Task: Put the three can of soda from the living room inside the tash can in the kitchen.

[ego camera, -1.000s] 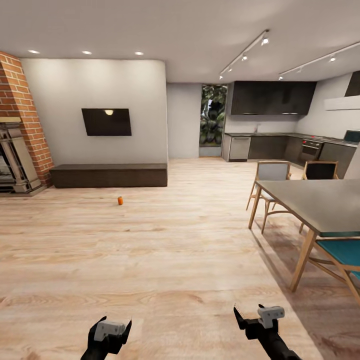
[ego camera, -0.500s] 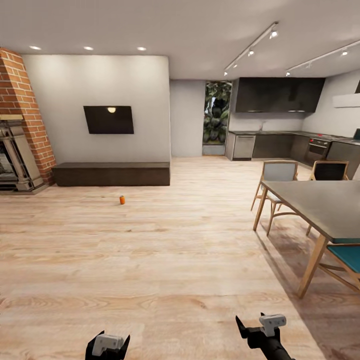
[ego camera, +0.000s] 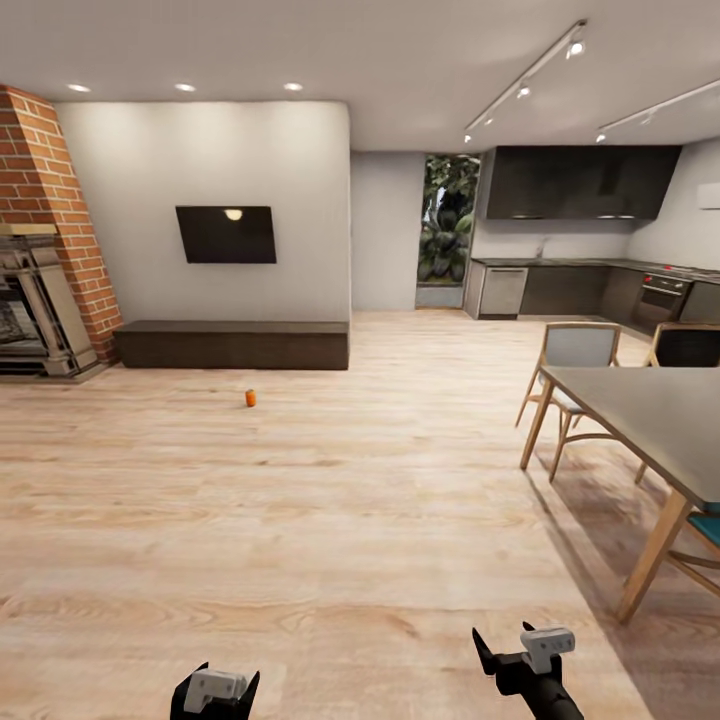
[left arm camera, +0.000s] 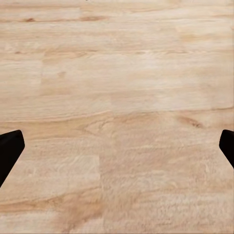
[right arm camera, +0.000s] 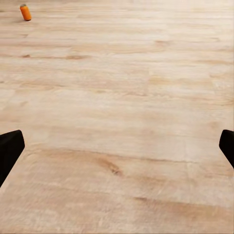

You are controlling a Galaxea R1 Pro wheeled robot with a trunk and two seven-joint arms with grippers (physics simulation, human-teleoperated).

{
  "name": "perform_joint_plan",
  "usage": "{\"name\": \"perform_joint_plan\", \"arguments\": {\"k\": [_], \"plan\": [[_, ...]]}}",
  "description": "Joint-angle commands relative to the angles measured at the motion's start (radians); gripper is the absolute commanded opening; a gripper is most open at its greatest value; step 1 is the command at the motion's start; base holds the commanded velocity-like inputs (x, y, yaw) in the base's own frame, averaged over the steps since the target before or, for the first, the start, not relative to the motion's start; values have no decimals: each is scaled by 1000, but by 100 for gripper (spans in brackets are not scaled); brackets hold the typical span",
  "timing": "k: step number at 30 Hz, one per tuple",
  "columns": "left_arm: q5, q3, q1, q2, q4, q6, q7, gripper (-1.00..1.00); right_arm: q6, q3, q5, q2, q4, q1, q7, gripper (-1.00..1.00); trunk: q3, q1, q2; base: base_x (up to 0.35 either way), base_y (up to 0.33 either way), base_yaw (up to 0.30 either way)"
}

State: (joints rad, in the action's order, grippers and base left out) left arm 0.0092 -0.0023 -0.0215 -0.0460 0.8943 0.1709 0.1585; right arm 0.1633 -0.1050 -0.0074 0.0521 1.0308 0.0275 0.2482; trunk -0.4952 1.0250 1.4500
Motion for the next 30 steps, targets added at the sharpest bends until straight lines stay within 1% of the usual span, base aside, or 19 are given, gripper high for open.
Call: {"name": "perform_joint_plan", "arguments": {"k": [1, 12, 19, 23, 30], "plan": [[0, 0, 0, 0, 0, 0, 0, 100, 0, 0, 0, 0, 0, 0, 0, 100, 0, 0, 0, 295, -92, 10], [0, 2, -4, 1, 0, -6, 0, 100, 1, 1, 1, 0, 0, -1, 0, 100, 0, 0, 0, 317, -17, 2], [0, 2, -17, 1, -7, -7, -1, 100, 1, 1, 0, -1, -1, -1, 0, 100, 0, 0, 0, 324, 85, 0], [0, 2, -19, 1, -9, -4, 0, 100, 1, 1, -2, -1, -1, -1, 0, 100, 2, 0, 0, 321, 148, -99], [1, 4, -20, 1, -9, -1, 0, 100, 1, 1, -3, -1, -2, -1, 0, 100, 10, 0, 0, 318, 160, -170]]}}
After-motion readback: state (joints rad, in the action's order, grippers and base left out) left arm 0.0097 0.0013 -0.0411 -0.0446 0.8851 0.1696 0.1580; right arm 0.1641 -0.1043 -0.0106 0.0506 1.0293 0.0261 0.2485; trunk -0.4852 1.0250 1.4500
